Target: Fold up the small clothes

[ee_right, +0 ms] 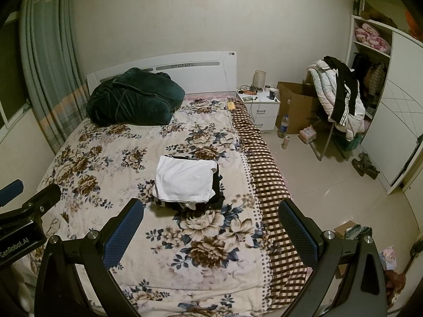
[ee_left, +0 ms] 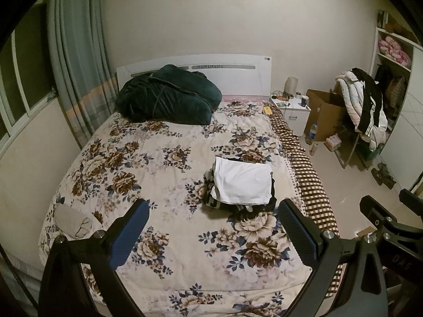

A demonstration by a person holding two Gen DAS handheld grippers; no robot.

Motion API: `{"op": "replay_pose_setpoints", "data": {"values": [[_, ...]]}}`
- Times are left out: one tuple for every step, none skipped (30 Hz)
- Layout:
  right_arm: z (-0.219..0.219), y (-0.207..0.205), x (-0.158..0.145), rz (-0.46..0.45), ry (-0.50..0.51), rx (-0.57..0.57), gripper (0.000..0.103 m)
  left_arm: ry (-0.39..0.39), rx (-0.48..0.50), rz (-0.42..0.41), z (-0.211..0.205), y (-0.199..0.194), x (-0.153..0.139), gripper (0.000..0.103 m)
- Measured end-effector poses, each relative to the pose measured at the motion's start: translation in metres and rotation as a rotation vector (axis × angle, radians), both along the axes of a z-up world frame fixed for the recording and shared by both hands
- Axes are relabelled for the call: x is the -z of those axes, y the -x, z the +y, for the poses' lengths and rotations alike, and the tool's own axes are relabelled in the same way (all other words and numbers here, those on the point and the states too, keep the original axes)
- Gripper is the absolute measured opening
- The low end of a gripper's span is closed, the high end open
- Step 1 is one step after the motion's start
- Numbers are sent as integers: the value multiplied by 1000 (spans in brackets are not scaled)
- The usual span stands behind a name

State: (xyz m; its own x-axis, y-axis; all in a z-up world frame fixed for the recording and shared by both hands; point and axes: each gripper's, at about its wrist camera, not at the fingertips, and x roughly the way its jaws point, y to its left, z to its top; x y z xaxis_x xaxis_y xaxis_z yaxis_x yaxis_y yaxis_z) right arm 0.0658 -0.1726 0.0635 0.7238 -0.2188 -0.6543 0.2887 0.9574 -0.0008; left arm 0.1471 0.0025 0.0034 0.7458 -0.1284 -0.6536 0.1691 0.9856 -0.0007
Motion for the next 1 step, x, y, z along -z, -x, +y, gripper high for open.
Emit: {"op": "replay_pose_setpoints", "data": {"values": [[0,0,0,0,-1,0,103,3,1,2,-1,0,1,100]]}}
